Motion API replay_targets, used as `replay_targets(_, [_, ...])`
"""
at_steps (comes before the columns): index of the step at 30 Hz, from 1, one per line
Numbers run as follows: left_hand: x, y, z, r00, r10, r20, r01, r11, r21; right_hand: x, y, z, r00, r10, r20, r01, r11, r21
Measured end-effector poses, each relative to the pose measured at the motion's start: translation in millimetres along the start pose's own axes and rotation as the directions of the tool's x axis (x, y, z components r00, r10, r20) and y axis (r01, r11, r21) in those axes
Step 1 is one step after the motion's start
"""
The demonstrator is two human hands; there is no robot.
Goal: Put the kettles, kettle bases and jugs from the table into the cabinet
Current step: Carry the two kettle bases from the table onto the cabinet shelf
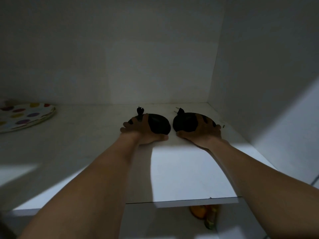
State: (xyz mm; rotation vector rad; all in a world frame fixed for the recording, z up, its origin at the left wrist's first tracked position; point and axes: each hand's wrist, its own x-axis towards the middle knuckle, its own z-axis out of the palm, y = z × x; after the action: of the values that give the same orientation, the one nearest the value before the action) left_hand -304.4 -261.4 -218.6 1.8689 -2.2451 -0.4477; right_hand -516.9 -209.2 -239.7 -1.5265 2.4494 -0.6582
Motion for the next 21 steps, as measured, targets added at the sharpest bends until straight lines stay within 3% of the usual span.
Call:
replay_targets(6, [-22,9,5,0.996,0.026,-0.083,-0.023,0.999,0.037,-22,-7,-7,1.000,-0.004,-0.025,0.003,0.999,-0.049])
replay_targets(12, [-62,15,1,0.962,0.146,-0.230,-0.121,0.985,0.121,-54,-3,-9,0.953,-0.230,-0.196,0.211,0.971,-0.114])
replay_targets(21, [-168,-27,-28,0.872,0.116,-0.476,-0.002,0.973,0.233,-132,-58,-13,0.900,-0.404,-0.167,0.402,0.914,-0.043])
